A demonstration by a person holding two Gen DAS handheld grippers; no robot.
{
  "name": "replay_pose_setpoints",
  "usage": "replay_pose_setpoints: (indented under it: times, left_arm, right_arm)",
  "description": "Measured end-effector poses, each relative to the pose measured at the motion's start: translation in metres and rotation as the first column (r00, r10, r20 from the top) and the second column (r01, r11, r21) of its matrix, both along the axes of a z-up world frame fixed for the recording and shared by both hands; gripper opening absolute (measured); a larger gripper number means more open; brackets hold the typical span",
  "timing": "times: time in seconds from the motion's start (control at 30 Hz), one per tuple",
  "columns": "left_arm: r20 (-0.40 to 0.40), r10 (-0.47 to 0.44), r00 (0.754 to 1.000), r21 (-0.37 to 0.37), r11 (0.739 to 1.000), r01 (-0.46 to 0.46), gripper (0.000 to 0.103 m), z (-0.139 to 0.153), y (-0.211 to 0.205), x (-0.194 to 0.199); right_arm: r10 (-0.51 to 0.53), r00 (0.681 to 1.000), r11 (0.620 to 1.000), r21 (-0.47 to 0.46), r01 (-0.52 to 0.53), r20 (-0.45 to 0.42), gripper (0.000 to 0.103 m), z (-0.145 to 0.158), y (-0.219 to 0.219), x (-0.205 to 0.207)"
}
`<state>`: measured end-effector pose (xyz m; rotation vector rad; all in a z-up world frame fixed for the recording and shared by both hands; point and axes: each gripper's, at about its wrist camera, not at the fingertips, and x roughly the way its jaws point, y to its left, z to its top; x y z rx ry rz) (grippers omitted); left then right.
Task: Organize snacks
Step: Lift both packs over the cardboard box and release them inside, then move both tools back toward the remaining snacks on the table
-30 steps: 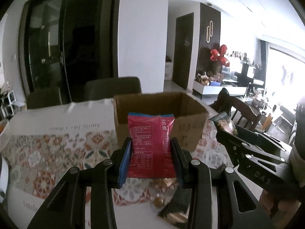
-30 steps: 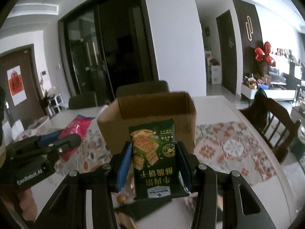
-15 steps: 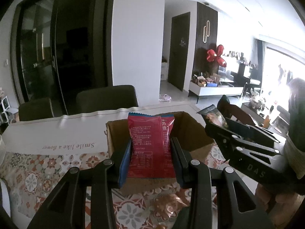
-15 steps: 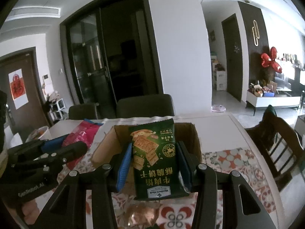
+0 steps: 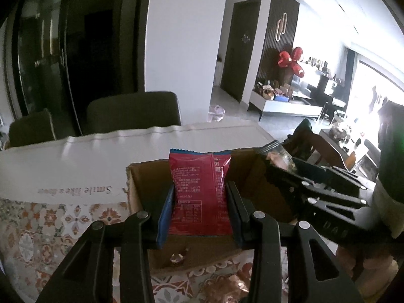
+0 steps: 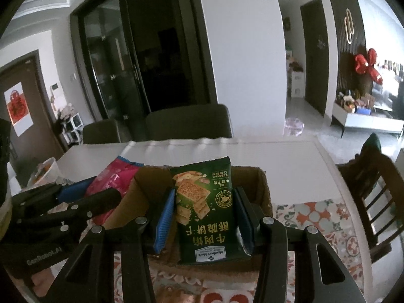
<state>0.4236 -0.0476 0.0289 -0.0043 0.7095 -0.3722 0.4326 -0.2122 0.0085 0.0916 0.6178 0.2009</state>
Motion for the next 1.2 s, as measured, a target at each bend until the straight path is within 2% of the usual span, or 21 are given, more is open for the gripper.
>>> replay_pose_setpoints:
  times: [0.07, 0.2, 0.23, 0.27, 0.43, 0.5, 0.77, 0.97, 1.2]
  left_arm:
    - [-0.016, 0.013, 1.0, 0.003, 1.0, -0.013, 0.041, -0.004, -0.001, 0.007]
    - [-0.021, 0.038, 0.999, 0.016, 0.999, -0.037, 0.059, -0.006, 0.0, 0.014]
    - [-0.017, 0.049, 0.999, 0.018, 0.999, -0.049, 0.06, -0.007, 0.002, 0.013]
    - [-0.011, 0.059, 0.998, 0.022, 0.998, -0.058, 0.06, -0.006, 0.002, 0.011]
    - [0.021, 0.066, 0.998, 0.045, 0.997, -0.067, 0.067, -0.004, 0.006, -0.006]
    - [0.042, 0.069, 0.997, 0.059, 0.996, -0.071, 0.07, -0.002, 0.007, -0.014]
    - [0.125, 0.063, 0.99, 0.082, 0.994, -0.073, 0.075, 0.007, 0.013, -0.068]
    - [0.129, 0.058, 0.99, 0.069, 0.995, -0.067, 0.075, 0.003, 0.017, -0.106]
    - [0.137, 0.109, 0.985, 0.062, 0.991, -0.118, 0.075, -0.005, 0.022, -0.149]
  right_arm:
    - [0.0, 1.0, 1.0, 0.003, 0.0, -0.023, 0.047, -0.006, 0.0, 0.008]
    - [-0.022, 0.999, 1.0, 0.004, 0.022, -0.043, 0.05, -0.012, -0.002, 0.014]
    - [-0.024, 0.999, 1.0, 0.003, 0.024, -0.044, 0.053, -0.012, -0.002, 0.015]
    - [-0.028, 0.999, 1.0, -0.003, 0.028, -0.042, 0.06, -0.013, -0.002, 0.015]
    - [-0.061, 0.998, 0.998, -0.035, 0.061, -0.012, 0.064, -0.009, 0.0, 0.003]
    - [-0.063, 0.998, 0.997, -0.039, 0.064, 0.006, 0.07, -0.006, -0.001, -0.005]
    - [-0.064, 0.994, 0.995, -0.07, 0.07, 0.085, 0.078, 0.006, -0.001, -0.05]
    - [-0.052, 0.991, 0.994, -0.084, 0.063, 0.122, 0.08, 0.006, 0.0, -0.088]
    - [-0.07, 0.984, 0.994, -0.072, 0.083, 0.162, 0.081, 0.003, -0.003, -0.13]
